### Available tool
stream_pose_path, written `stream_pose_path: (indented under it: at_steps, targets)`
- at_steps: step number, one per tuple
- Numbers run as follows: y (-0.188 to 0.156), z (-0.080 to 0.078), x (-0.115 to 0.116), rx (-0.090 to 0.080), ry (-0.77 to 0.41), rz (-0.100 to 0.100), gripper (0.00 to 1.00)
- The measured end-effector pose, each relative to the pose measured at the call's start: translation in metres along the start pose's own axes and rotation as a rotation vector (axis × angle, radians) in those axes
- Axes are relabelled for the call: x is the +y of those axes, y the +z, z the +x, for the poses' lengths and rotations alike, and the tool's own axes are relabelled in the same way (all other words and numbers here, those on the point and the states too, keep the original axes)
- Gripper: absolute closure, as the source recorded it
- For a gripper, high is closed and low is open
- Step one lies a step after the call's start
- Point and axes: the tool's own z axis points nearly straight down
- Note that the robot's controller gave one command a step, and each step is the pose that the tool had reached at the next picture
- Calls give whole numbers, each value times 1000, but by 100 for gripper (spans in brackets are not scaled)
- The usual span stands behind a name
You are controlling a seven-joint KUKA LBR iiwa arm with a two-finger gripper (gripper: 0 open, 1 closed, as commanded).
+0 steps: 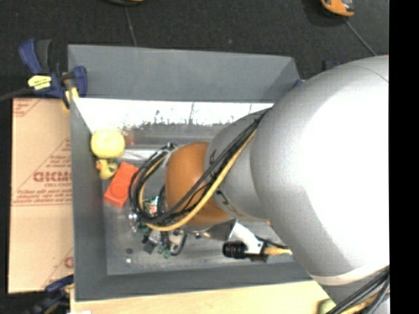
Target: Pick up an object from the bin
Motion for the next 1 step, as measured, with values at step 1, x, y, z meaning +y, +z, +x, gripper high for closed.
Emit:
stream_pose_path:
  at_steps: [1]
  targets:
    - [-67, -23, 36, -1, 2, -5, 100]
